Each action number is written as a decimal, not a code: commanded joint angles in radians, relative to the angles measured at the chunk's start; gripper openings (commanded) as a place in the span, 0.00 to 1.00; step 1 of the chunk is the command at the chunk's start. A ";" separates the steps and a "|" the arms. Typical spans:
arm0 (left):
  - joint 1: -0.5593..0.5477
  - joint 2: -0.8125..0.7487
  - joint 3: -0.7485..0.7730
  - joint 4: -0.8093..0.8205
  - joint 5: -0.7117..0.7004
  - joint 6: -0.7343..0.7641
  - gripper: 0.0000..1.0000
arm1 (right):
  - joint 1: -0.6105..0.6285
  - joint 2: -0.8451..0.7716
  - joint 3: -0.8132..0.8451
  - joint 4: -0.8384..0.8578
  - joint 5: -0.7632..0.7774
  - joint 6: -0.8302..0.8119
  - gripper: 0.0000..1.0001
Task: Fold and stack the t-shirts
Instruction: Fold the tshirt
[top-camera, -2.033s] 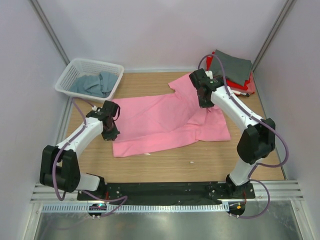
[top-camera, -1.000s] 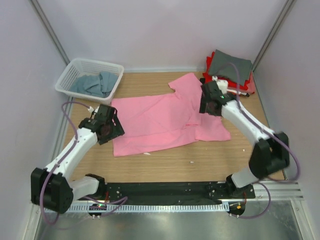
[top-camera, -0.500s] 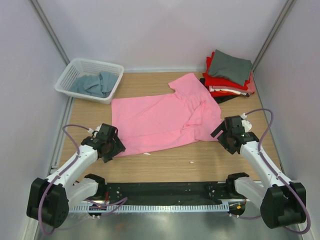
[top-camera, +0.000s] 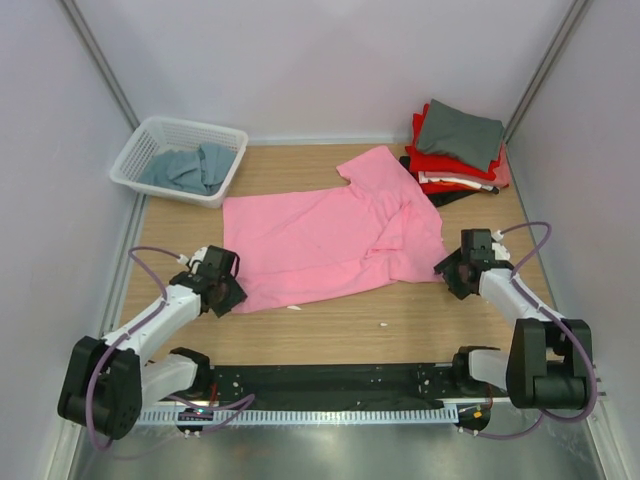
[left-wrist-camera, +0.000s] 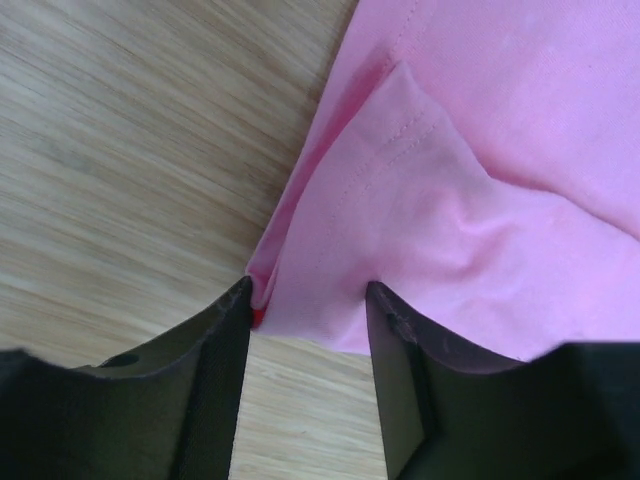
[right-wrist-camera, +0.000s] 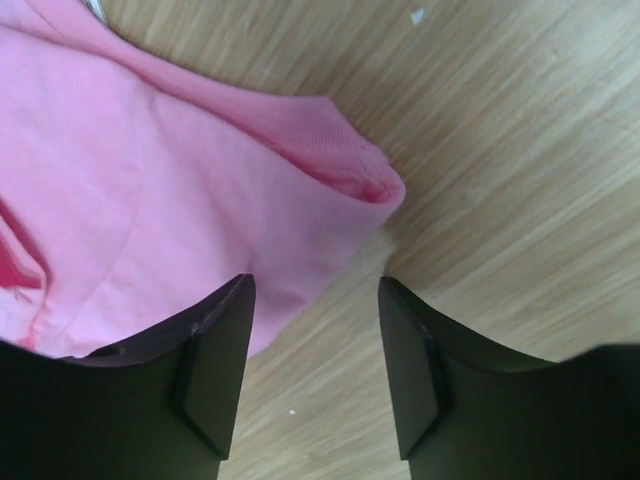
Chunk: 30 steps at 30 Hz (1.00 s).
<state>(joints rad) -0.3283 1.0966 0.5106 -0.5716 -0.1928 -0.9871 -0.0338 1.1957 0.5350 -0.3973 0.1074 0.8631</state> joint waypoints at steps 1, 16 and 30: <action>-0.005 0.009 -0.015 0.075 -0.043 0.002 0.40 | -0.023 0.033 -0.012 0.087 0.002 -0.022 0.57; 0.003 -0.078 0.062 -0.054 -0.183 0.077 0.00 | -0.110 -0.013 0.009 0.019 0.090 -0.115 0.01; 0.006 -0.223 0.055 -0.180 -0.085 -0.008 0.00 | -0.118 -0.350 -0.046 -0.284 0.045 0.008 0.01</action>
<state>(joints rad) -0.3305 0.9310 0.5392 -0.6903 -0.2764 -0.9661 -0.1429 0.9138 0.5034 -0.5873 0.1501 0.8341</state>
